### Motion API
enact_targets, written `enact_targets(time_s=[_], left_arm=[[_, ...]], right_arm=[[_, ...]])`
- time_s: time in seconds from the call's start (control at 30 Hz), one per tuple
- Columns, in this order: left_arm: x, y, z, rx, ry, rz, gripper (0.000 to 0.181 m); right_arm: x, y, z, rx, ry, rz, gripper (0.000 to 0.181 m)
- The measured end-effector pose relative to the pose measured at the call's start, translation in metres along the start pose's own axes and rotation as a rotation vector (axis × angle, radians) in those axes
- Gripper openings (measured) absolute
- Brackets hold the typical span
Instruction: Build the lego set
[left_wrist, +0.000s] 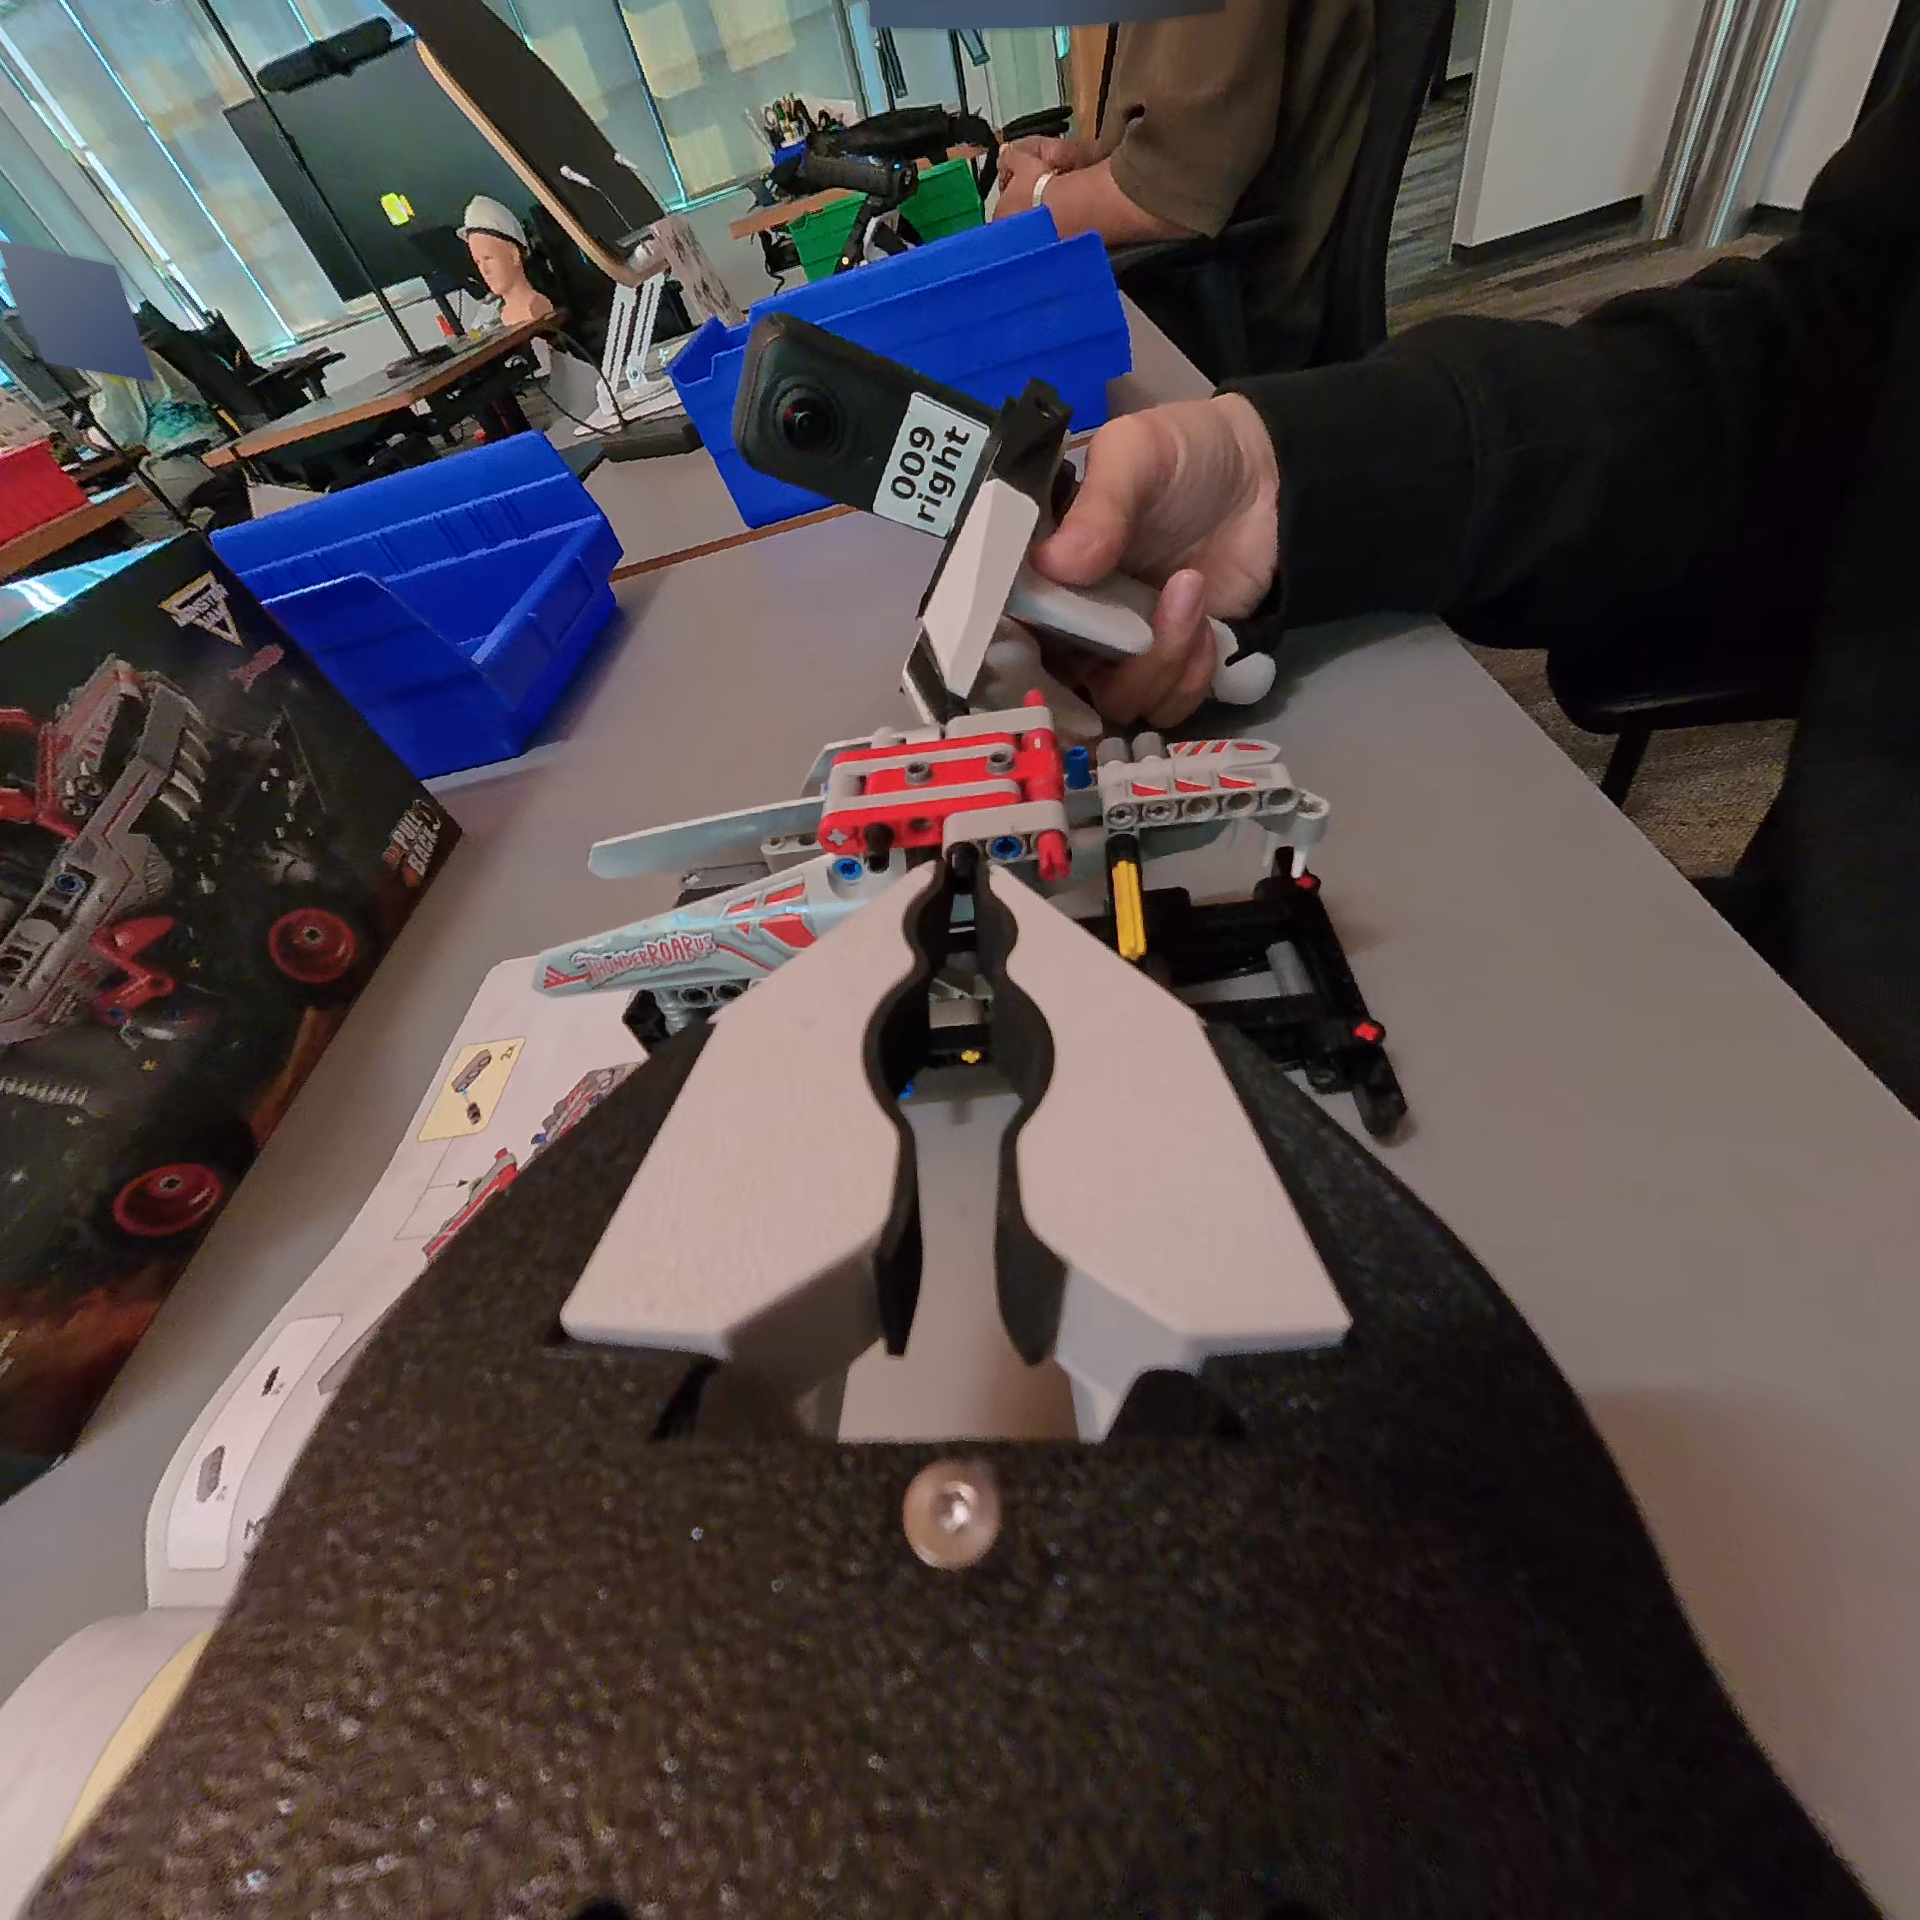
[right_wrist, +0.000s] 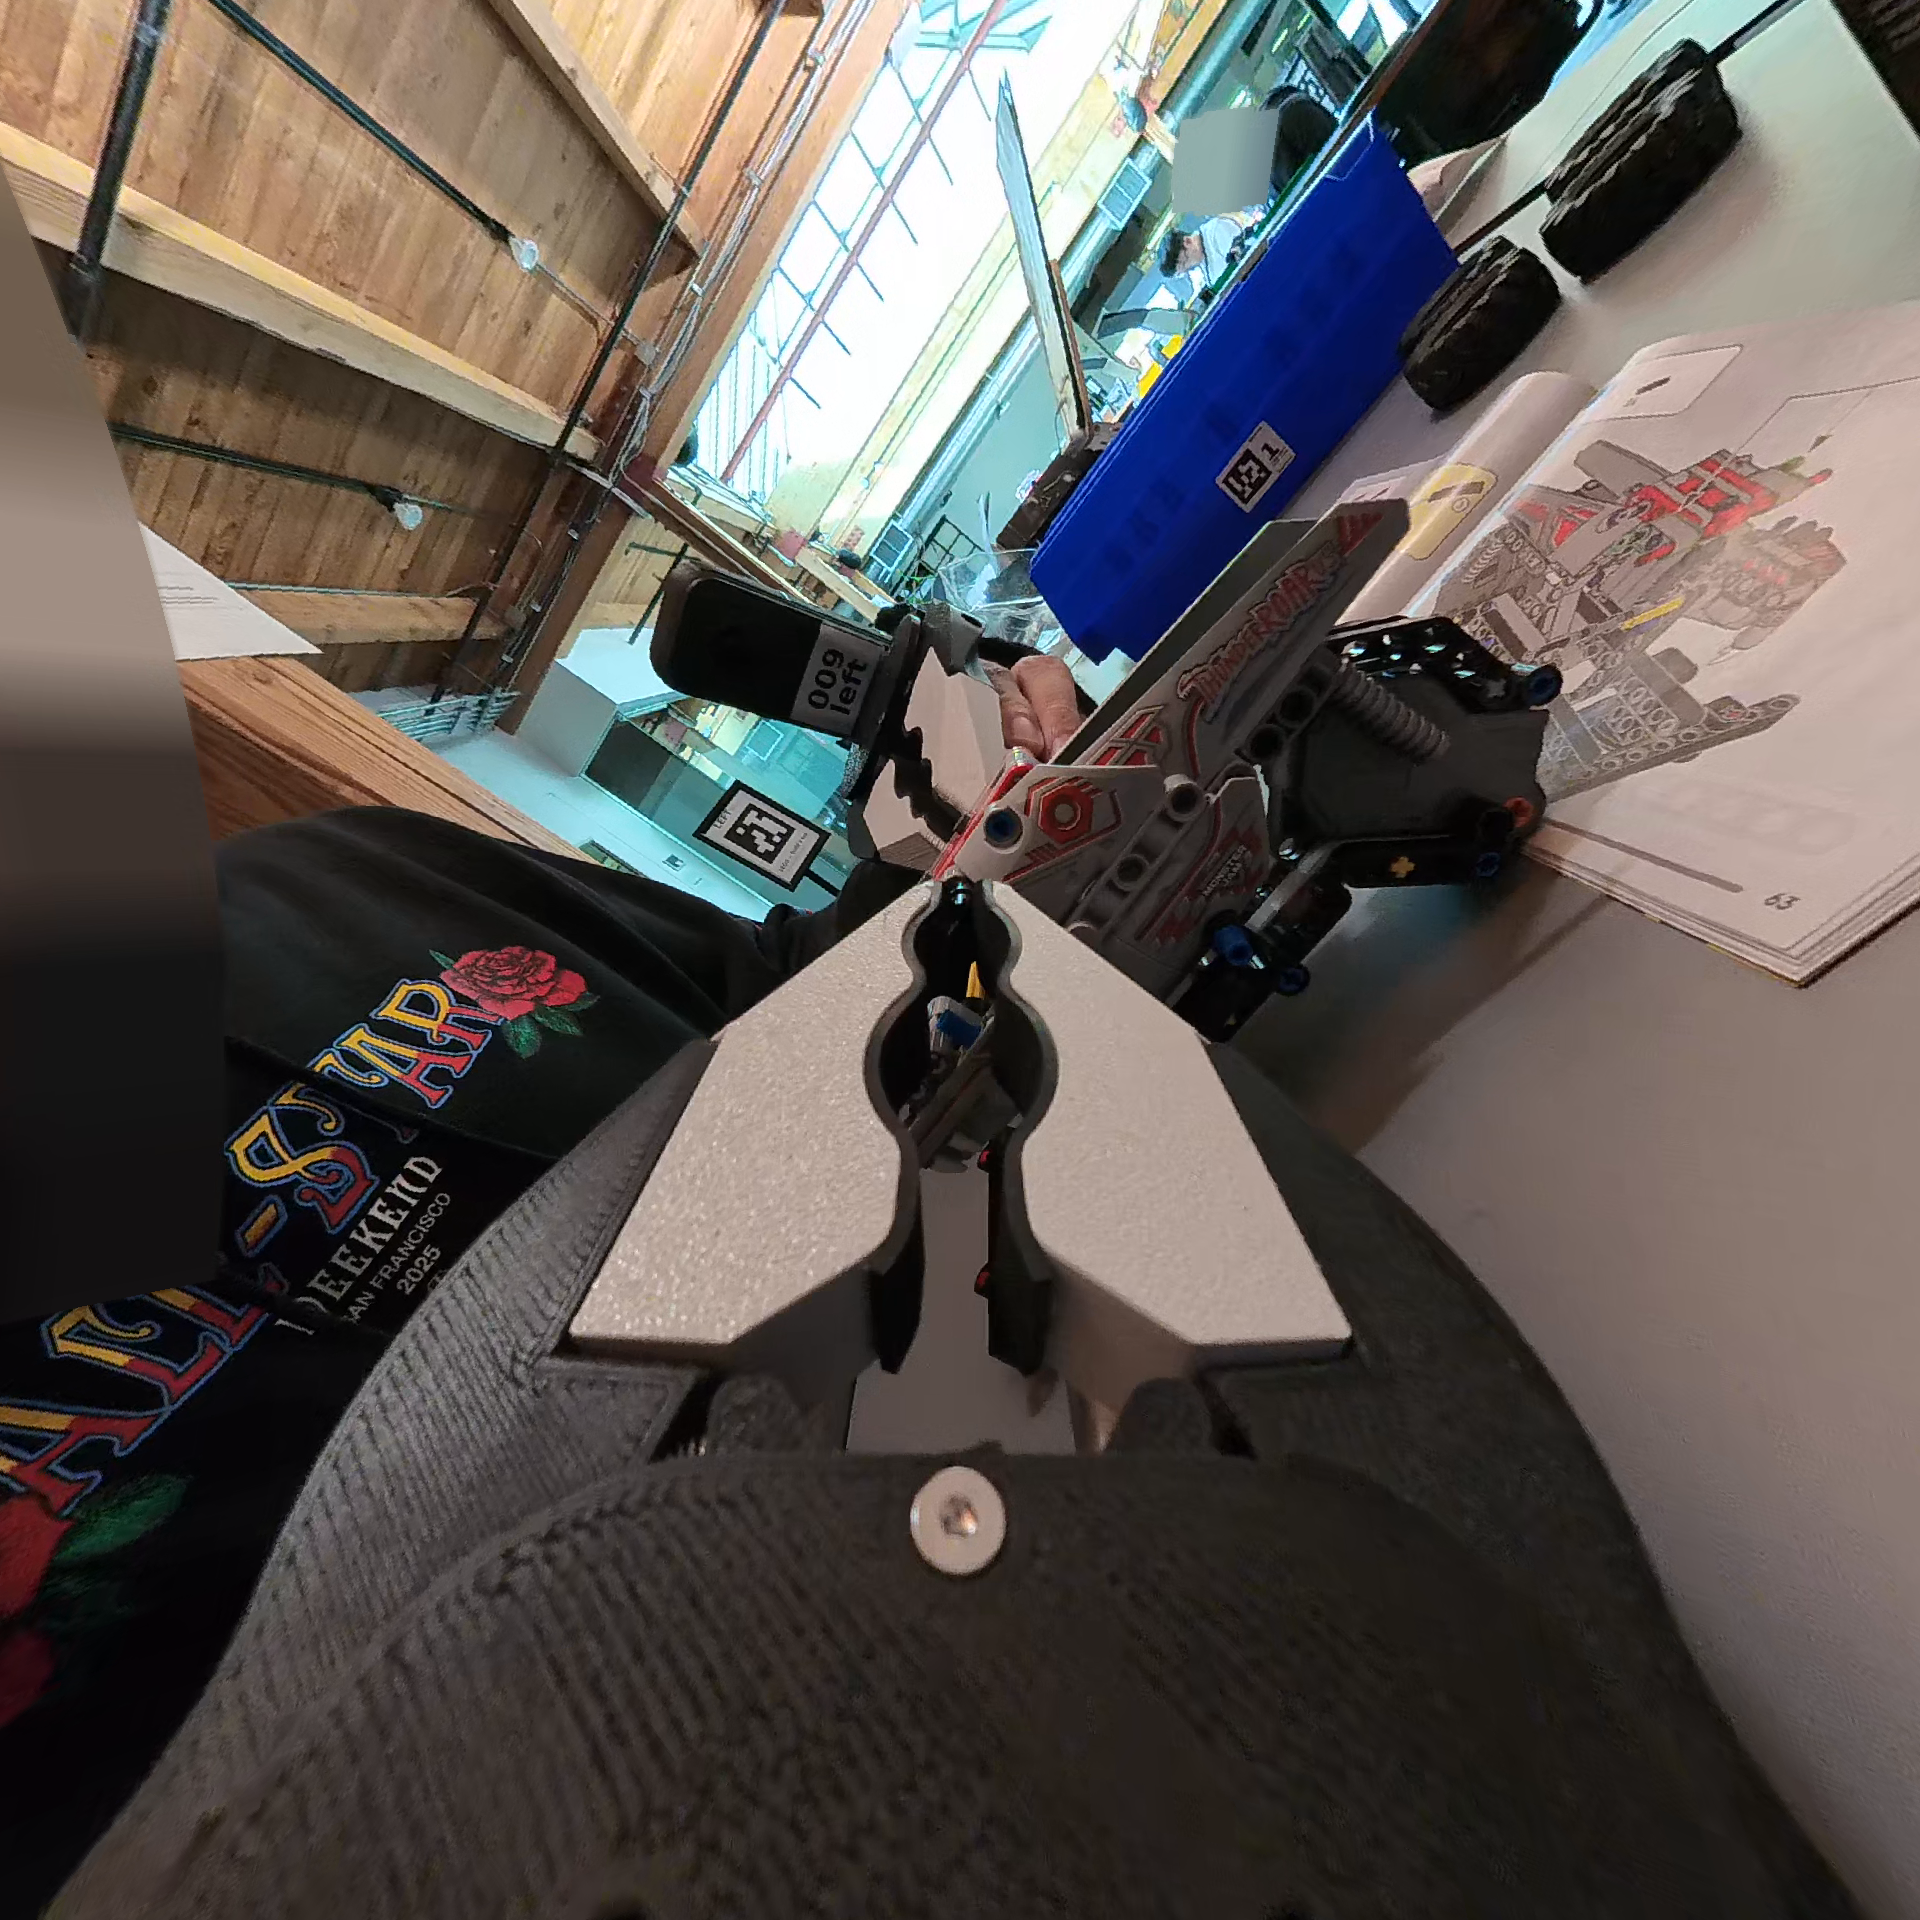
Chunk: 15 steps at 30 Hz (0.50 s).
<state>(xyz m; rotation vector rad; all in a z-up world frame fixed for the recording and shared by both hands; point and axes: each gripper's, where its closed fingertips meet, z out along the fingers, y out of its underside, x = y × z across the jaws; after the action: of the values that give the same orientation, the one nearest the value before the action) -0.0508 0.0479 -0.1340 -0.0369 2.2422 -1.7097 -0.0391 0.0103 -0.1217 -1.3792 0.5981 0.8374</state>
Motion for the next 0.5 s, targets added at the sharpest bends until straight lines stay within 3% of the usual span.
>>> enact_targets(time_s=[0.33, 0.5], left_arm=[[-0.0002, 0.0004, -0.0002, -0.019, -0.012, 0.005, 0.001], [-0.0007, 0.0006, 0.0006, -0.045, -0.014, 0.017, 0.002]], right_arm=[[-0.0008, 0.0004, 0.0015, 0.006, 0.024, -0.061, 0.002], [-0.0014, 0.0004, 0.0022, -0.011, 0.078, -0.185, 0.003]])
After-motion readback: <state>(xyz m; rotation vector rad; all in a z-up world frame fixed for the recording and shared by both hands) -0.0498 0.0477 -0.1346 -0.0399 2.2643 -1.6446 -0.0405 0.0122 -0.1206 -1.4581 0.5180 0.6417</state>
